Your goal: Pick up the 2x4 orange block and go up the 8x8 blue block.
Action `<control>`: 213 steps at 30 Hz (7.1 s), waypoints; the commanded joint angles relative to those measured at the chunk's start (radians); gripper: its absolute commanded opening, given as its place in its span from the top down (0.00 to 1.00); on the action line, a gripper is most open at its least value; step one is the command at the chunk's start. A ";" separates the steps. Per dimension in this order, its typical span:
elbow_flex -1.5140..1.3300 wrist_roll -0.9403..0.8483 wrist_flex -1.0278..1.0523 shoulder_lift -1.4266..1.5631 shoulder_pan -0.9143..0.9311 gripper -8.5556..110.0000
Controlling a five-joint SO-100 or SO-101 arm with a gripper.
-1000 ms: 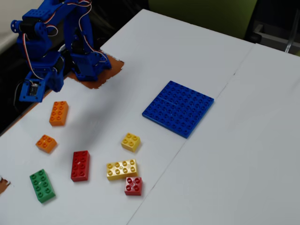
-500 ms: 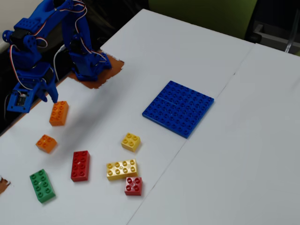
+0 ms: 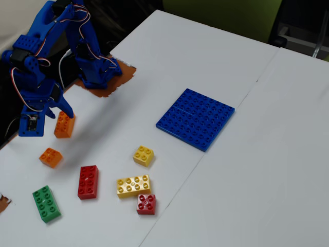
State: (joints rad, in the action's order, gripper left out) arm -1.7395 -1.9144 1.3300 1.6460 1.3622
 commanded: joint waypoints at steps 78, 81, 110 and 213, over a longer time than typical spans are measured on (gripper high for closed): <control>0.032 -0.135 -0.074 0.034 0.000 0.93; 0.034 -0.118 -0.026 0.098 -0.054 0.93; 0.506 0.230 0.092 0.020 -0.922 0.93; 1.203 0.425 0.356 -0.687 -1.330 0.93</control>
State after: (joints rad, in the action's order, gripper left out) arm -0.5906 -1.4956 1.6874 0.9373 0.0383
